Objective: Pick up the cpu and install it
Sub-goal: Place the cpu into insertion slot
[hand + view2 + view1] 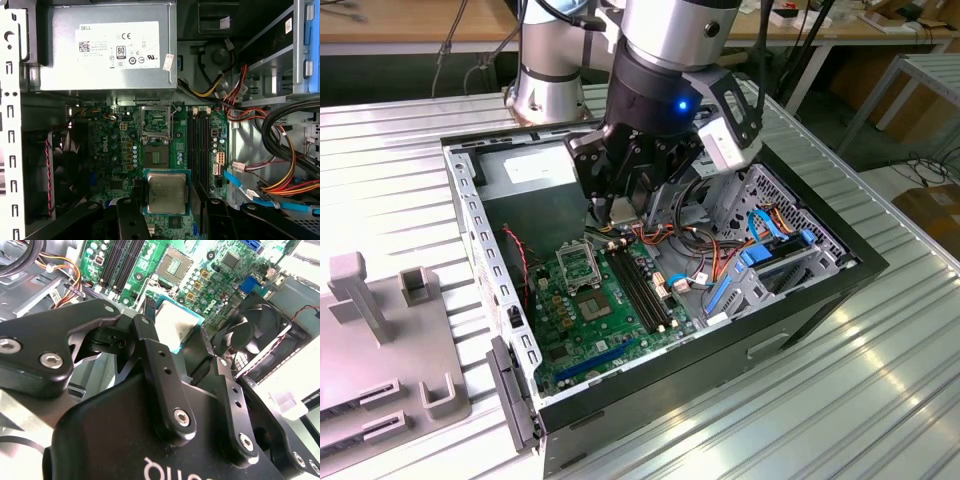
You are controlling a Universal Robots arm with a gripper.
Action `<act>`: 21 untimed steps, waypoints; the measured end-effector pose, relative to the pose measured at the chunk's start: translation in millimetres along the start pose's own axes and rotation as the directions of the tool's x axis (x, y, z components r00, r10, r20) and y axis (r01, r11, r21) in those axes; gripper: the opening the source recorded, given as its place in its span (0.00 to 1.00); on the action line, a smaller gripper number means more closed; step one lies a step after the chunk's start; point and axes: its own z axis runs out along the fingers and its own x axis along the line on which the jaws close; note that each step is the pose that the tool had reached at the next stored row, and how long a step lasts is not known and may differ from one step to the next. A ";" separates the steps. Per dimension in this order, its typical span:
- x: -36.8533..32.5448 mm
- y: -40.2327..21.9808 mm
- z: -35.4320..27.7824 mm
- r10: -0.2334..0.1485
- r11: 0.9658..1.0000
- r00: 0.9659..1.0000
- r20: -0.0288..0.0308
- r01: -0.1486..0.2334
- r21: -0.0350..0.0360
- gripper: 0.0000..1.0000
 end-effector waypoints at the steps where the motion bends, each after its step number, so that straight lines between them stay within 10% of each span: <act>1: 0.1 0.0 0.8 0.000 1.000 1.000 0.000 0.000 0.000 0.47; 21: 0.0 -0.2 21.7 0.000 1.000 1.000 0.001 0.000 0.000 0.47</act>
